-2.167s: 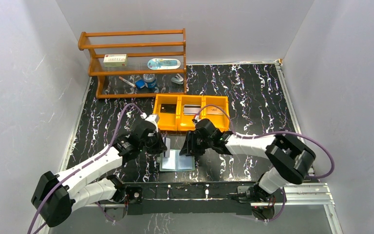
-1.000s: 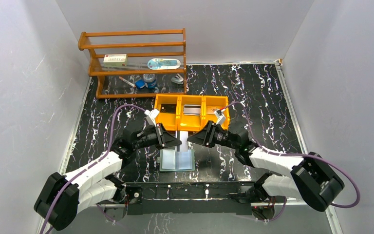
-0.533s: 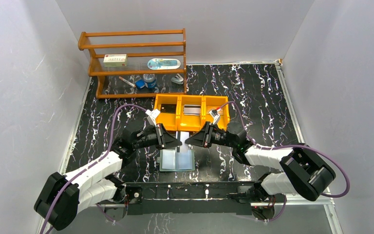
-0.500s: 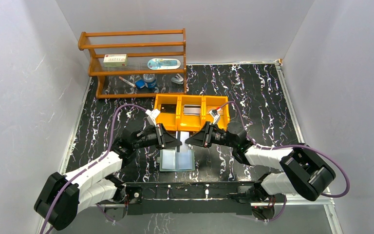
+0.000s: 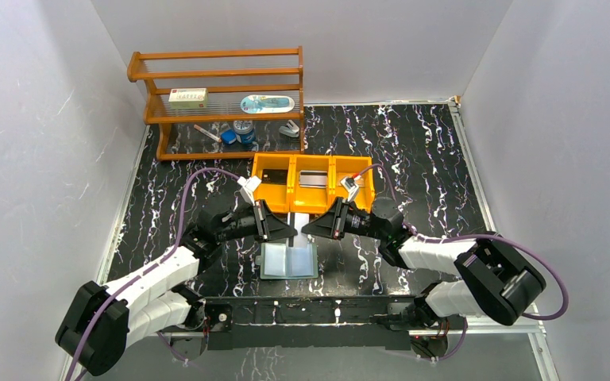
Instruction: Take the credit cards out of the card holder
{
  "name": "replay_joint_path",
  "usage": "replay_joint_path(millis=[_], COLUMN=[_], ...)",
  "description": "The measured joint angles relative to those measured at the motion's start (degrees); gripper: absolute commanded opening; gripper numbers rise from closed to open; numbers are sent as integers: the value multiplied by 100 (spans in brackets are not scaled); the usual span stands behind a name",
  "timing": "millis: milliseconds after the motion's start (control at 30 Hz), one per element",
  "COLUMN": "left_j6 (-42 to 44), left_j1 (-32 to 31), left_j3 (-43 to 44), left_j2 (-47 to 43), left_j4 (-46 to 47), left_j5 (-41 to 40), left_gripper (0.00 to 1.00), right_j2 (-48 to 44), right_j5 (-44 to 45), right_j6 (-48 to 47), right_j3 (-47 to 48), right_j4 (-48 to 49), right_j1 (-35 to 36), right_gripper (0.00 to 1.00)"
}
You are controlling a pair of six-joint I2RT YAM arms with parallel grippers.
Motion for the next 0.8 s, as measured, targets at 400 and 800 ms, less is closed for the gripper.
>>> replay_joint_path(millis=[400,800], left_j6=[-79,1014], left_j1=[0,0], left_j3=[-2,599], left_j2=[2,-498], left_j4=[234,-1698], left_j5=[144,-750], left_gripper=[19,78], right_j2=[59,-560], right_j5=[-105,229], right_j6=[262,-251], right_j3=[-208,-61], right_j4=[667,-516], right_j1=[2,11], right_gripper=[7,0])
